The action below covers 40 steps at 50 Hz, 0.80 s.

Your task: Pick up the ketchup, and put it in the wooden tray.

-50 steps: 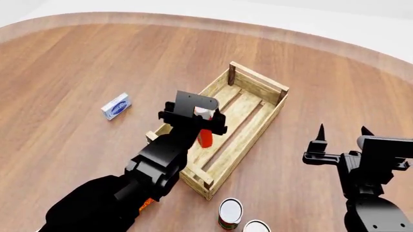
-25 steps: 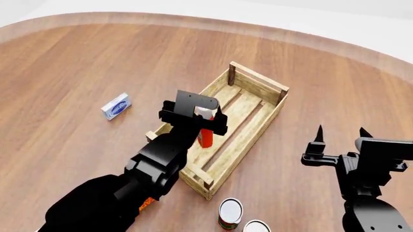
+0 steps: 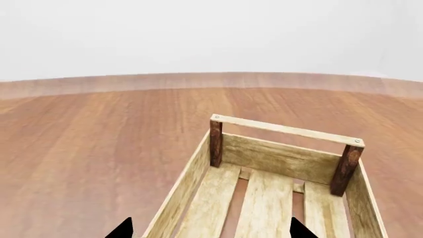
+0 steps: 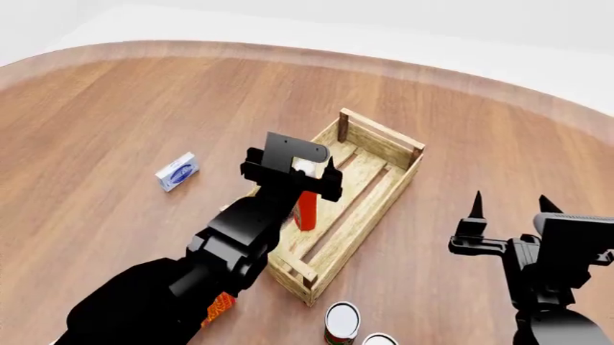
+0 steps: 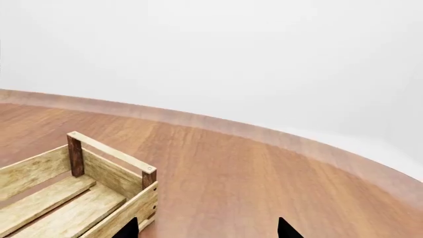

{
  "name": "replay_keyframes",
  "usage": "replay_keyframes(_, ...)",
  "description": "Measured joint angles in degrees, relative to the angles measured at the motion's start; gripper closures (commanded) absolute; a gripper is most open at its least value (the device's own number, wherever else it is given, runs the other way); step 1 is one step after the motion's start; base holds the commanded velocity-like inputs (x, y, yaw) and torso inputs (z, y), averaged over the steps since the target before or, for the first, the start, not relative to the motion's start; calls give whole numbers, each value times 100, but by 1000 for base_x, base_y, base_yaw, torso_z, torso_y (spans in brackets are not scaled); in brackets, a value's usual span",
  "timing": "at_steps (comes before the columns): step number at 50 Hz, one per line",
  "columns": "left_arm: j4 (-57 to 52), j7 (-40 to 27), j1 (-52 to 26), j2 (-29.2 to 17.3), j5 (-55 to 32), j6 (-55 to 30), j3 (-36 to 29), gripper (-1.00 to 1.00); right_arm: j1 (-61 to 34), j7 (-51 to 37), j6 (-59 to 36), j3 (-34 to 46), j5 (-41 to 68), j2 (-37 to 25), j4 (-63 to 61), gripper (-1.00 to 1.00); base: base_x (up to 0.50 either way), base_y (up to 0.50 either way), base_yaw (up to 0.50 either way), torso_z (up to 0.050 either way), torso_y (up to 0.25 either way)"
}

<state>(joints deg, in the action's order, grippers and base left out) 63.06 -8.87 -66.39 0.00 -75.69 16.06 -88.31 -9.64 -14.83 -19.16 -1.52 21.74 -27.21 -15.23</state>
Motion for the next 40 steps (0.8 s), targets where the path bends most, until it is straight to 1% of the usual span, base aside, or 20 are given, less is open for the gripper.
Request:
replay_keyframes(13, -21, 1, -35, -1, 100, 152, 10, -100, 85, -67, -95, -24, 54, -22, -200, -100, 0, 0, 0, -6, 106)
replay_keyframes(24, -159, 40, -163, -50, 121, 636, 58, -100, 442, -240, -218, -94, 122, -23, -710, -100, 0, 0, 0, -6, 80)
replay_keyframes(29, -910, -330, -250, -437, 208, 800, 22, -100, 758, -413, -363, -154, 176, -22, -1190, -100, 0, 0, 0, -3, 18)
replay_keyframes(37, -2477, -1158, -385, -1347, 390, 947, -35, -100, 1314, -824, -772, -218, 269, -20, -2224, -100, 0, 0, 0, 0, 0)
replay_keyframes(40, -3108, -1486, -424, -1745, 487, 990, -59, -100, 1132, -889, -950, -146, 298, -12, -2256, -100, 0, 0, 0, 0, 0)
